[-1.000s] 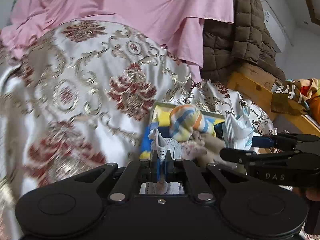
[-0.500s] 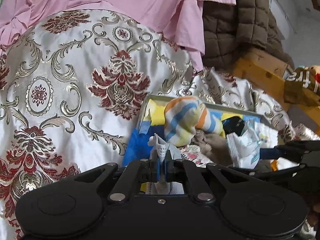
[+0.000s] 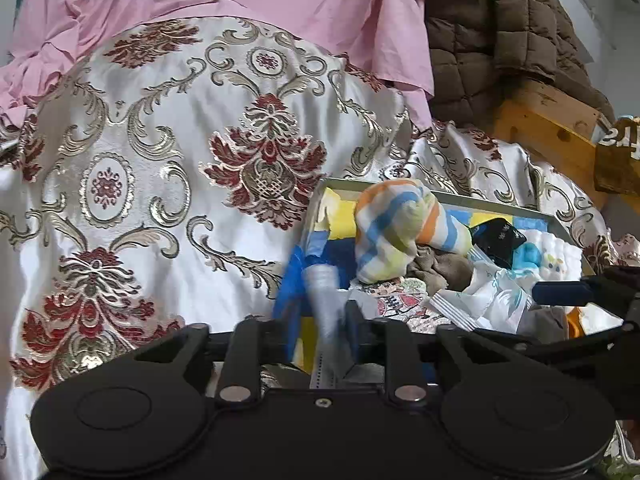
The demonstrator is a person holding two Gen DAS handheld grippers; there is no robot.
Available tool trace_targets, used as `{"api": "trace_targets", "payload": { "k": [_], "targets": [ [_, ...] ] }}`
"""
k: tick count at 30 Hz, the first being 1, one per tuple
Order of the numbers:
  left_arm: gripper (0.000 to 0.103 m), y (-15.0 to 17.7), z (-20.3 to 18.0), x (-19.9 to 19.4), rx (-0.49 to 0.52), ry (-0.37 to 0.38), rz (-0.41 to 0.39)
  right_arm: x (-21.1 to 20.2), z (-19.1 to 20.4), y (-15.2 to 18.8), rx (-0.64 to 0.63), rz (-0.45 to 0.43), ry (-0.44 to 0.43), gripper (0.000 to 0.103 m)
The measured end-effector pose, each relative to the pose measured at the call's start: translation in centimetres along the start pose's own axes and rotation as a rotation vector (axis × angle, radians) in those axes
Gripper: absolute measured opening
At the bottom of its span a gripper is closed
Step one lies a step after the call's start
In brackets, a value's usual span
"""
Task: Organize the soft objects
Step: 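Lift the grey mask and white pad and lower them into the tin tray, then open both tools to release the mask and pad in the tray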
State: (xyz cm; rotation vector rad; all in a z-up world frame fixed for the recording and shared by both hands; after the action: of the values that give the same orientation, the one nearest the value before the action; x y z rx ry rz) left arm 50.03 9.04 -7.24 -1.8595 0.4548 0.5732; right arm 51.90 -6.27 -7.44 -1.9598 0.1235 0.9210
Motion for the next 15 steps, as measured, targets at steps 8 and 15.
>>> {"api": "trace_targets", "payload": {
  "k": [8, 15],
  "targets": [
    [0.045, -0.1, -0.4, -1.8, 0.001, -0.016, -0.008, -3.2, -1.0, -0.4, 0.019, -0.051, 0.023, 0.090],
    [0.064, -0.8, -1.2, -5.0, -0.031, -0.011, -0.053, -7.6, -2.0, -1.1, 0.054, -0.130, 0.054, 0.098]
  ]
}}
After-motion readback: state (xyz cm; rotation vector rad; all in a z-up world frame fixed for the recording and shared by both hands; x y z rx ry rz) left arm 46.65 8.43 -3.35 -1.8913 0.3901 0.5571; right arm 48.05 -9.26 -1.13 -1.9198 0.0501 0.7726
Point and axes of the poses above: each gripper's, at about its wrist camera, not at the fingertips, and x roughly the way its jaws point, z to its left, y to its underside, the point moved 10 cm from there along x, roughly the way its jaws point, and after that the axes turned 10 degrees about -x, right-handed, at the moved point
